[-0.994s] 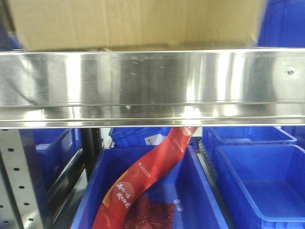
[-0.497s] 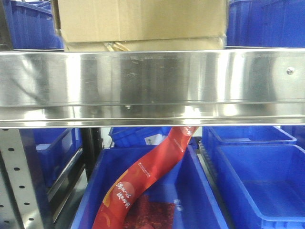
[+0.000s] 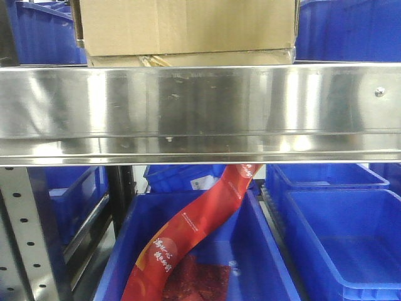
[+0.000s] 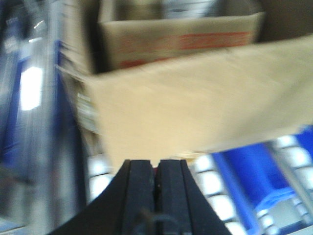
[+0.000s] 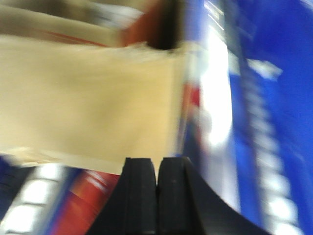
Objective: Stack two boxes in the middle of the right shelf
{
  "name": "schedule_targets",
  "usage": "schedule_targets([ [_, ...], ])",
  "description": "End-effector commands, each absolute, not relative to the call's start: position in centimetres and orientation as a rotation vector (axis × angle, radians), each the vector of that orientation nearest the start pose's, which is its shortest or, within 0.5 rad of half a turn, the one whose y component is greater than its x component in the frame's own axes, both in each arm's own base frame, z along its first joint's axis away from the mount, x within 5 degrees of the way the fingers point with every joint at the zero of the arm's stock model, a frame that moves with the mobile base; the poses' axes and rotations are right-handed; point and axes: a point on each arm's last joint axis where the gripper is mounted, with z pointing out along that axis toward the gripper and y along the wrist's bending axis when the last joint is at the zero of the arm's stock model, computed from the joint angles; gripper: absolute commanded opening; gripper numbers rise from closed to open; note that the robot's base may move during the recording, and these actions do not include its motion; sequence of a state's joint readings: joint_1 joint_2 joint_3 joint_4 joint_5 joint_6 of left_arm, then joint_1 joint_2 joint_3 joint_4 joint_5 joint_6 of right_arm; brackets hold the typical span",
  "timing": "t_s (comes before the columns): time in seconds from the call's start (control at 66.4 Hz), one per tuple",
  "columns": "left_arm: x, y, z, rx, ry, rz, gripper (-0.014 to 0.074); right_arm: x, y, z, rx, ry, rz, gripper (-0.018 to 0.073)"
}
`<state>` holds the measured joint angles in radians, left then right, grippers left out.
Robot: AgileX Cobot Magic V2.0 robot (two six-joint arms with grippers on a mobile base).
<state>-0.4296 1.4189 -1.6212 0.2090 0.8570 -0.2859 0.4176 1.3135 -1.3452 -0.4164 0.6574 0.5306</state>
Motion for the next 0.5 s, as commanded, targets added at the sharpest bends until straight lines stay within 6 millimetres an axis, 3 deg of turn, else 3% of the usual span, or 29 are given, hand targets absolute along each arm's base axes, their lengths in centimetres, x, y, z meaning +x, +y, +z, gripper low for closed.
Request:
schedule_targets([
  [0.0,27.0,-11.0,45.0,0.165,2.015,-0.235,-0.0111,26.1,8.4,41.3,-0.034,1.972,0.171,-0.0161],
  [0.196,23.9,-7.9,42.5,0.095,1.959,-0.226,-0.0111,23.0,4.2,39.1,0.136,1.907,0.192,-0.0161],
  [0.482,18.1,-3.2,39.3,-0.022,1.821,-0.197,-0.0111,16.4,1.7,36.6,0.142,1.797,0.169,-0.0161],
])
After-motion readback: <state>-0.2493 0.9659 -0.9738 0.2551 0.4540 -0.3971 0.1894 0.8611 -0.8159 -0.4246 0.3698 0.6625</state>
